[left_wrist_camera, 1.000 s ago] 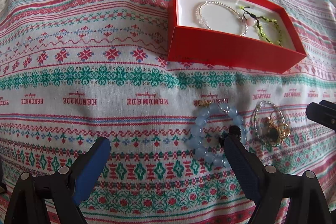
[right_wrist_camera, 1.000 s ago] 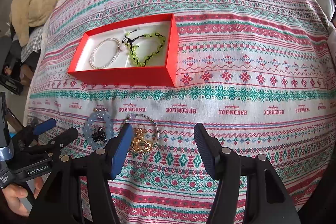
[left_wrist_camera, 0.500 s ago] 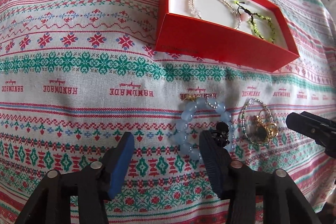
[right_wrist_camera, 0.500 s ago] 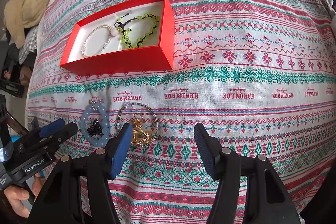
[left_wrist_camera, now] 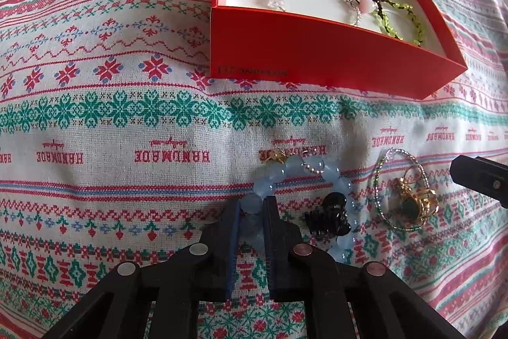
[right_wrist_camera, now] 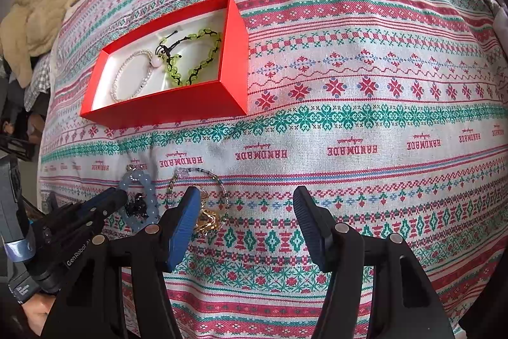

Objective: Organize jewelry
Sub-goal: 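Grasp the light-blue bead bracelet with the left tool, then lift the blue bracelet with the left tool while the right tool grasps a thin beaded bracelet, then lower both bracelets into the red box and open both tools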

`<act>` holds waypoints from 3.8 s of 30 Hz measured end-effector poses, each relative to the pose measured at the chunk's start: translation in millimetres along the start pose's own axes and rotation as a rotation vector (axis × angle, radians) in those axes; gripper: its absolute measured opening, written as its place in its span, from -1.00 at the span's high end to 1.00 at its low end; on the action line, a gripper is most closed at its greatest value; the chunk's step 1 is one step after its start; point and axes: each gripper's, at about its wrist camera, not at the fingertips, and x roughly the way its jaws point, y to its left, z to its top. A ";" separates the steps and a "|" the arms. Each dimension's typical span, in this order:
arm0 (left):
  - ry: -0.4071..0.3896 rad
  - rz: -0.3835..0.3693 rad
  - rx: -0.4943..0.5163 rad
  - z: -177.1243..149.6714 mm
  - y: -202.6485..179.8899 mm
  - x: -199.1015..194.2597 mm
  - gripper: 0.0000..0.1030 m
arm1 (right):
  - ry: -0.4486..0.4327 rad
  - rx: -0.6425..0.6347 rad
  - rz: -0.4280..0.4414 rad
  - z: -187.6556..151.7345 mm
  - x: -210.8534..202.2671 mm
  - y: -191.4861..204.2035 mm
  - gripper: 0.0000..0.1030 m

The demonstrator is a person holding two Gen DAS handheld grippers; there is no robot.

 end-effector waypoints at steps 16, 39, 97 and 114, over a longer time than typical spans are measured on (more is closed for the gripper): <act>-0.135 -0.068 -0.035 -6.1 17.4 -55.8 0.83 | 0.008 -0.046 0.002 10.5 18.2 18.1 0.32; -0.118 -0.065 -0.057 -6.3 21.2 -51.7 0.83 | 0.010 -0.332 -0.151 18.7 63.7 90.4 0.63; -0.182 -0.112 -0.008 -4.1 10.9 -77.1 0.83 | -0.073 -0.266 -0.058 14.9 3.4 51.7 0.90; -0.349 -0.210 0.016 19.0 -8.7 -120.7 0.83 | -0.248 -0.215 0.095 16.2 -76.7 52.3 0.90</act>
